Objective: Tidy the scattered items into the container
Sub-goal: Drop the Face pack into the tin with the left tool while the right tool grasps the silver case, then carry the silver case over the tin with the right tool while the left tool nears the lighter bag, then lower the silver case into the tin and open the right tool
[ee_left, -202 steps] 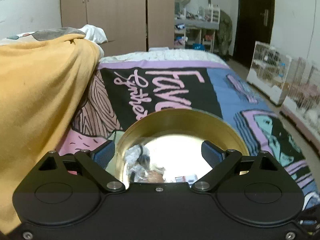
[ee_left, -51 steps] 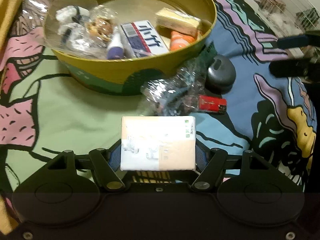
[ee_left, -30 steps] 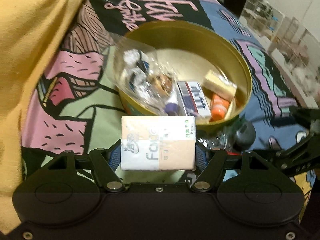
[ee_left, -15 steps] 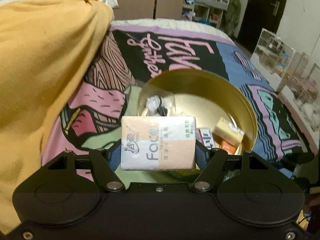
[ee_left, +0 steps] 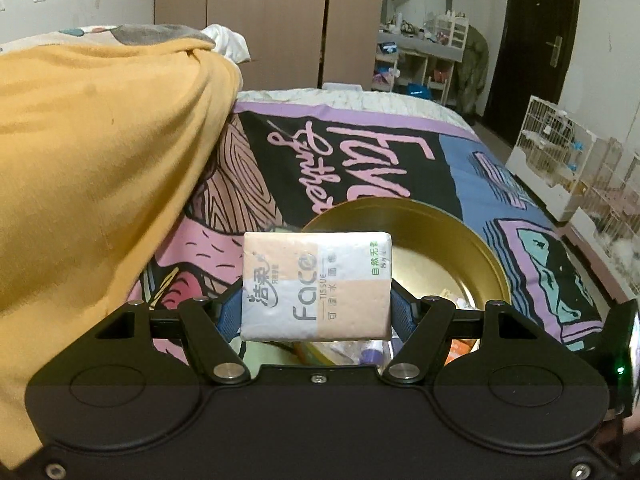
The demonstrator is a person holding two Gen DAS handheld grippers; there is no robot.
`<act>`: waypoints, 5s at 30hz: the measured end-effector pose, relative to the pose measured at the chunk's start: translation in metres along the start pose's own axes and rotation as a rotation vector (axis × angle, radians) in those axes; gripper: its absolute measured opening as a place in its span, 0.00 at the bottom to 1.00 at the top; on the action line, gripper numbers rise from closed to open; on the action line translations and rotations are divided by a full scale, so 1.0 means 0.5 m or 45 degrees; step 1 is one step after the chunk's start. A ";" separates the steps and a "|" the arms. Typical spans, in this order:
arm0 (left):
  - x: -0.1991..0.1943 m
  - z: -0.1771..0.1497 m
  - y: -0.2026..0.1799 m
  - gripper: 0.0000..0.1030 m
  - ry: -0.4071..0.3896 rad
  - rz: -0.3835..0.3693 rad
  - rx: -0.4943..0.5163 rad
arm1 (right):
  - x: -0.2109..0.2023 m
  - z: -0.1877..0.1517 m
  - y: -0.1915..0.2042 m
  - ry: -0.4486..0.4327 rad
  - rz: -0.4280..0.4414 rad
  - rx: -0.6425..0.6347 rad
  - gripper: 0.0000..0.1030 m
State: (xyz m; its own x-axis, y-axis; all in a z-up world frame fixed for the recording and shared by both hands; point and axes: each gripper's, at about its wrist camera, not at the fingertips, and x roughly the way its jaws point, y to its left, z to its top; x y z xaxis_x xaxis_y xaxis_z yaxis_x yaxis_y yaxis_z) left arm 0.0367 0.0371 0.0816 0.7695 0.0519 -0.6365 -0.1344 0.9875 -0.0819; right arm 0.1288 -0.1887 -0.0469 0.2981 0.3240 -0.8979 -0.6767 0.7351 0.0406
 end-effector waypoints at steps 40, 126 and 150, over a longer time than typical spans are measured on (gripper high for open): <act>0.107 0.055 -0.119 0.95 -0.080 -0.056 0.128 | -0.053 -0.020 -0.033 -0.034 0.108 0.073 0.61; 0.174 -0.194 -0.136 0.91 0.522 -0.351 0.216 | -0.308 0.097 -0.007 -0.423 0.121 0.075 0.61; 0.197 -0.200 -0.155 0.90 0.563 -0.398 0.221 | -0.298 0.093 -0.034 -0.417 0.133 0.111 0.61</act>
State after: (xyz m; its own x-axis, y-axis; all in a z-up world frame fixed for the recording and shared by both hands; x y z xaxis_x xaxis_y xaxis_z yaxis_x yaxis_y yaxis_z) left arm 0.0605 -0.0493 -0.0512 0.4163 -0.2773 -0.8659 0.1911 0.9578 -0.2148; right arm 0.1273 -0.2218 0.1065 0.4398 0.5636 -0.6992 -0.6590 0.7315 0.1751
